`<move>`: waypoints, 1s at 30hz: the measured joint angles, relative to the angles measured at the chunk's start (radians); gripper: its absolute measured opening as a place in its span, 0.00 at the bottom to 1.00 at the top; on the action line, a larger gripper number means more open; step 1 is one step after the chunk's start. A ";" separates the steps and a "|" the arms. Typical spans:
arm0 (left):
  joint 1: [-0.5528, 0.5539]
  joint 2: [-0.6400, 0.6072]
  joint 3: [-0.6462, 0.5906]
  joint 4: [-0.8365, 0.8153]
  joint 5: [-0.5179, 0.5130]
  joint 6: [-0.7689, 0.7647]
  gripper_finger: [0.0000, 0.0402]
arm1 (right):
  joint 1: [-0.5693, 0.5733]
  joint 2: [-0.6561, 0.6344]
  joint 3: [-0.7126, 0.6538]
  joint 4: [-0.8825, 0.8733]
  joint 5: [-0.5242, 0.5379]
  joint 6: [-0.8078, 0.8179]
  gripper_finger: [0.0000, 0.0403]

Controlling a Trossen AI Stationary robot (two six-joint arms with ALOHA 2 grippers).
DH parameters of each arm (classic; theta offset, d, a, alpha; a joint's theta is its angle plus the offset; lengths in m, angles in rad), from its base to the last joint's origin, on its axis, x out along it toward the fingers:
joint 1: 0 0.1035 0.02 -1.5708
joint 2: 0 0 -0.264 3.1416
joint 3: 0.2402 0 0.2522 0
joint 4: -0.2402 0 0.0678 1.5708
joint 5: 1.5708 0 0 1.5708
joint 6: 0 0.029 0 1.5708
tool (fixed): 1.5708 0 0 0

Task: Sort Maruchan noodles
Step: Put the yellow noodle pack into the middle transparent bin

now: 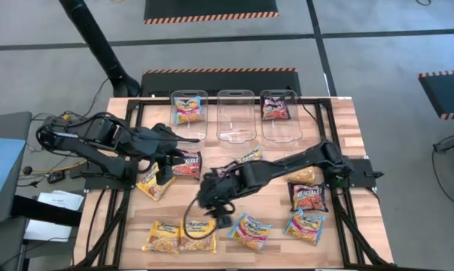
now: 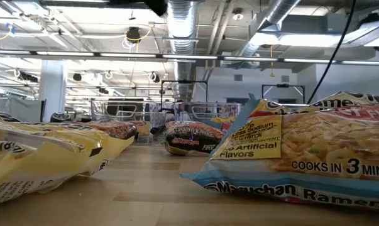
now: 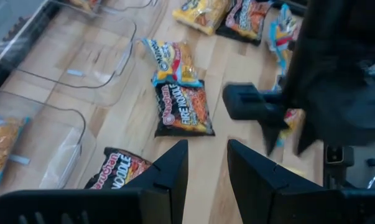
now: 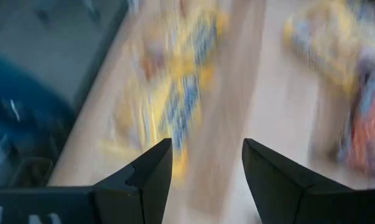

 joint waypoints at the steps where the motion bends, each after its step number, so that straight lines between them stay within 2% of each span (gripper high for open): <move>1: 0.000 0.000 0.000 -0.001 0.000 -0.005 0.24 | 0.000 0.018 0.002 0.025 -0.001 0.005 0.54; 2: 0.000 0.002 0.000 -0.006 0.000 -0.009 0.24 | 0.003 0.032 0.003 0.053 -0.002 0.009 0.54; 4: 0.000 0.003 0.000 -0.009 0.000 -0.020 0.24 | 0.009 0.044 -0.002 -0.005 -0.002 0.012 0.54; 6: 0.000 0.004 0.000 -0.019 -0.001 -0.034 0.24 | 0.011 0.073 0.005 0.054 -0.003 0.030 0.54; 9: 0.000 0.003 0.000 -0.026 -0.004 -0.043 0.24 | 0.018 0.096 -0.002 0.003 0.001 0.043 0.54; 11: 0.000 0.004 0.000 -0.029 -0.004 -0.043 0.24 | 0.022 0.119 0.001 0.055 0.002 0.062 0.54; 13: 0.000 0.003 0.000 -0.031 -0.005 -0.043 0.24 | 0.028 0.122 -0.003 0.010 0.002 0.085 0.54; 15: 0.000 0.004 0.000 -0.040 -0.004 -0.043 0.24 | 0.032 0.139 0.003 0.080 0.001 0.107 0.54; 17: 0.000 0.003 0.000 -0.044 -0.004 -0.043 0.24 | 0.036 0.139 -0.001 0.053 0.003 0.124 0.54; 19: 0.000 0.004 0.000 -0.048 -0.003 -0.043 0.24 | 0.036 0.158 0.002 0.117 0.003 0.148 0.54; 30: 0.000 0.004 0.000 -0.042 -0.003 -0.043 0.24 | 0.045 0.163 0.000 0.186 0.021 0.178 0.54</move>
